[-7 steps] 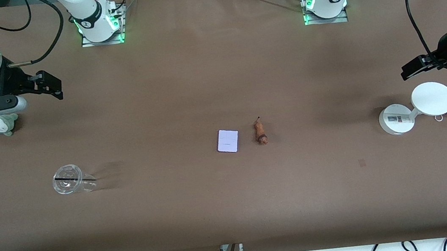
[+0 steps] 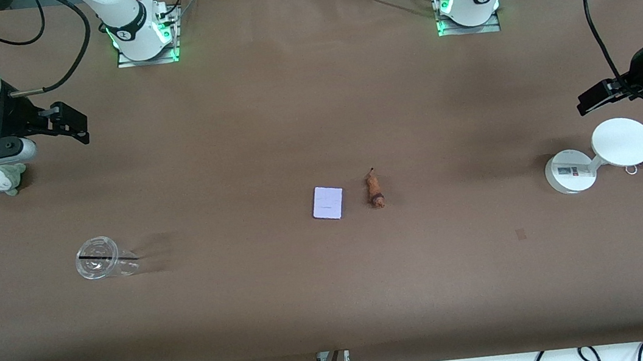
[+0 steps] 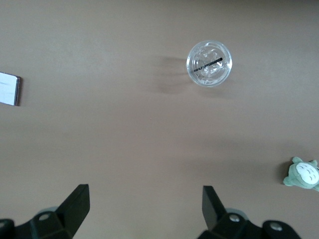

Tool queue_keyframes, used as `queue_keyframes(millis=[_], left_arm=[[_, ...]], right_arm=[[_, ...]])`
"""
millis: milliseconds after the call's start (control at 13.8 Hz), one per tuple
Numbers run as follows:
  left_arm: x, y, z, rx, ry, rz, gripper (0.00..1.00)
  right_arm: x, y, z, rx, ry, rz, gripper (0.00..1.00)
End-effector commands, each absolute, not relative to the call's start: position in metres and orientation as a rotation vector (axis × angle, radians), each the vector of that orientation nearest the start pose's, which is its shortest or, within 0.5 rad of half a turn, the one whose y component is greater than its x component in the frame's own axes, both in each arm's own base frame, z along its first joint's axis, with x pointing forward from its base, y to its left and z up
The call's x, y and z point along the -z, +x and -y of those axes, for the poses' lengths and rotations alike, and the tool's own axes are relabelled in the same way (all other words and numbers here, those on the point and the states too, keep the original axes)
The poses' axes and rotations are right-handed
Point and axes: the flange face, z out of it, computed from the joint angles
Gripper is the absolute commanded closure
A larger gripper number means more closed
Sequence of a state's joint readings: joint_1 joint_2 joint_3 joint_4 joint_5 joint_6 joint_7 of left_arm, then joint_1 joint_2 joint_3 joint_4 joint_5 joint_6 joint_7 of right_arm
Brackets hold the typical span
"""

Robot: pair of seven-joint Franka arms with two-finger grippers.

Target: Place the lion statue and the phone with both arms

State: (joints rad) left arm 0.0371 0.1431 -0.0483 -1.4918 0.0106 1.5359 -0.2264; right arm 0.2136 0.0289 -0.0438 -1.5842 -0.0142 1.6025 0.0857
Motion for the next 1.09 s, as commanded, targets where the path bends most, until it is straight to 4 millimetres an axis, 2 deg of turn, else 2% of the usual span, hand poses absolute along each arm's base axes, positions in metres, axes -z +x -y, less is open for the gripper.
queue_keyframes(millis=[0,72,145,290,362,435,507,580,725,870,942,1014], left_arm=[[-0.58,0.594,0.001,-0.14,-3.132,0.314,0.0],[-0.58,0.594,0.001,-0.14,-3.132,0.314,0.0],[-0.58,0.594,0.001,-0.14,-3.132,0.314,0.0],[-0.58,0.594,0.001,-0.14,-3.133,0.314,0.0],[-0.581,0.594,0.001,-0.141,-3.136,0.317,0.0],[-0.581,0.594,0.0,-0.141,-3.136,0.317,0.0],[-0.581,0.594,0.0,-0.141,-3.136,0.317,0.0],[-0.581,0.594,0.0,-0.141,-3.136,0.317,0.0],[-0.581,0.594,0.0,-0.141,-3.136,0.319,0.0],[-0.581,0.594,0.0,-0.141,-3.136,0.319,0.0],[-0.581,0.594,0.0,-0.141,-3.136,0.319,0.0],[-0.581,0.594,0.0,-0.141,-3.137,0.319,0.0]], right_arm=[[-0.612,0.561,-0.104,0.052,-3.164,0.131,0.0],[-0.602,0.573,-0.108,0.107,-3.157,0.135,0.0],[-0.579,0.59,-0.112,0.088,-3.157,0.165,0.0],[-0.568,0.589,-0.123,0.034,-3.162,0.182,0.0],[-0.549,0.594,-0.127,-0.016,-3.17,0.199,0.0],[-0.509,0.607,-0.13,-0.121,-3.18,0.229,0.0],[-0.475,0.612,-0.14,-0.233,-3.178,0.257,0.0],[-0.467,0.612,-0.148,-0.249,-3.176,0.266,0.0],[-0.434,0.613,-0.202,-0.243,-3.143,0.265,0.0],[-0.393,0.621,-0.256,-0.181,-3.128,0.048,0.0],[-0.377,0.617,-0.29,-0.159,-3.135,0.033,0.0],[-0.375,0.617,-0.304,-0.134,-3.131,0.043,0.0]])
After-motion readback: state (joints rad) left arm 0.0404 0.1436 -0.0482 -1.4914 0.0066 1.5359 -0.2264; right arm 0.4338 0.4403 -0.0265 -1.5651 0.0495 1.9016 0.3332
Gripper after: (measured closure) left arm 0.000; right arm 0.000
